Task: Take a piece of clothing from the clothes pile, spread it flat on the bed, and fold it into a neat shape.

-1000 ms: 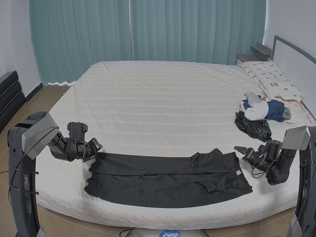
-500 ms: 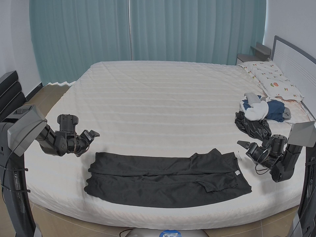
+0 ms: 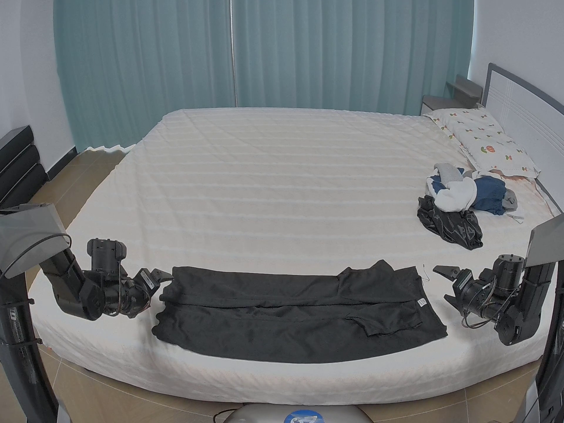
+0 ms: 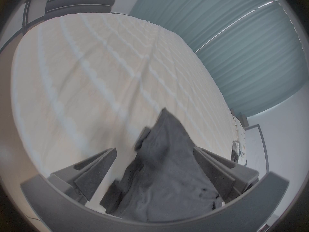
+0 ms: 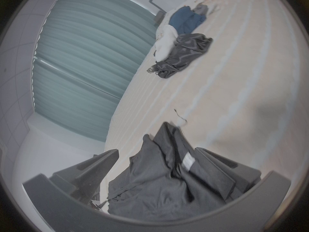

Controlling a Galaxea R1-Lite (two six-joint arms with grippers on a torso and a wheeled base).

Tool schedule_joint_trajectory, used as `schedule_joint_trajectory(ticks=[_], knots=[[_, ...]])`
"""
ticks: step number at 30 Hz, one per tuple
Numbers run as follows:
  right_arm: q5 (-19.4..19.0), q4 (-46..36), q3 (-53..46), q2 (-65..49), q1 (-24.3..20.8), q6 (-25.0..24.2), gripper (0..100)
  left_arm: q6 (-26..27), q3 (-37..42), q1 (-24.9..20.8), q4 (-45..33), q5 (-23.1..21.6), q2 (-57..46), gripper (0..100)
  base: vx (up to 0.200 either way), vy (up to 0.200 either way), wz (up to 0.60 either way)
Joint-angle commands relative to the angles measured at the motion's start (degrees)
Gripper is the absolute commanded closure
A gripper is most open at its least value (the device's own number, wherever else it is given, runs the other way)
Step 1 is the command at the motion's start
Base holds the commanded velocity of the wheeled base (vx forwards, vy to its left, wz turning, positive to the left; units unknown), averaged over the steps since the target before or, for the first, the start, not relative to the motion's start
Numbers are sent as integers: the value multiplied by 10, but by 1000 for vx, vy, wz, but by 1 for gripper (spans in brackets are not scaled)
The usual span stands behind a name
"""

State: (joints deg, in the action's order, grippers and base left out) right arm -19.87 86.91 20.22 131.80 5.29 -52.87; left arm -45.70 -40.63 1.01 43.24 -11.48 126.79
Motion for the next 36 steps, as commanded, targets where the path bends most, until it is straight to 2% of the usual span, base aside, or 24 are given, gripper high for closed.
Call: schedule_joint_trajectory(ticks=[1, 6, 18, 19, 25, 30, 31, 32, 36], knots=[[0, 27, -53, -13, -5, -46, 0, 12, 113, -29, 72, -1, -25, 0, 0, 0, 0], [0, 27, -51, -2, -5, -48, 0, 55, 136, -35, 75, 1, -21, 0, 0, 0, 0], [1, 27, -50, 21, -5, -47, 0, 54, 128, -46, 76, 45, 3, 0, 0, 0, 0], [1, 27, -50, 21, -5, -47, 0, 54, 128, -46, 76, 45, 3, 100, 0, 0, 0], [1, 27, -51, 21, -5, -46, 0, 55, 124, -48, 73, 61, 6, 100, 0, 0, 0], [1, 27, -53, 21, -5, -46, 0, 62, 121, -51, 57, 118, 3, 100, 0, 0, 0], [1, 27, -53, 21, -5, -46, 0, 62, 121, -51, 57, 118, 3, 100, 0, 0, 0], [1, 27, -53, 21, -5, -45, 0, 77, 120, -52, 40, 134, 0, 100, 0, 0, 0], [1, 27, -53, 21, -5, -45, 0, 89, 121, -53, 22, 145, -1, 100, 0, 0, 0]])
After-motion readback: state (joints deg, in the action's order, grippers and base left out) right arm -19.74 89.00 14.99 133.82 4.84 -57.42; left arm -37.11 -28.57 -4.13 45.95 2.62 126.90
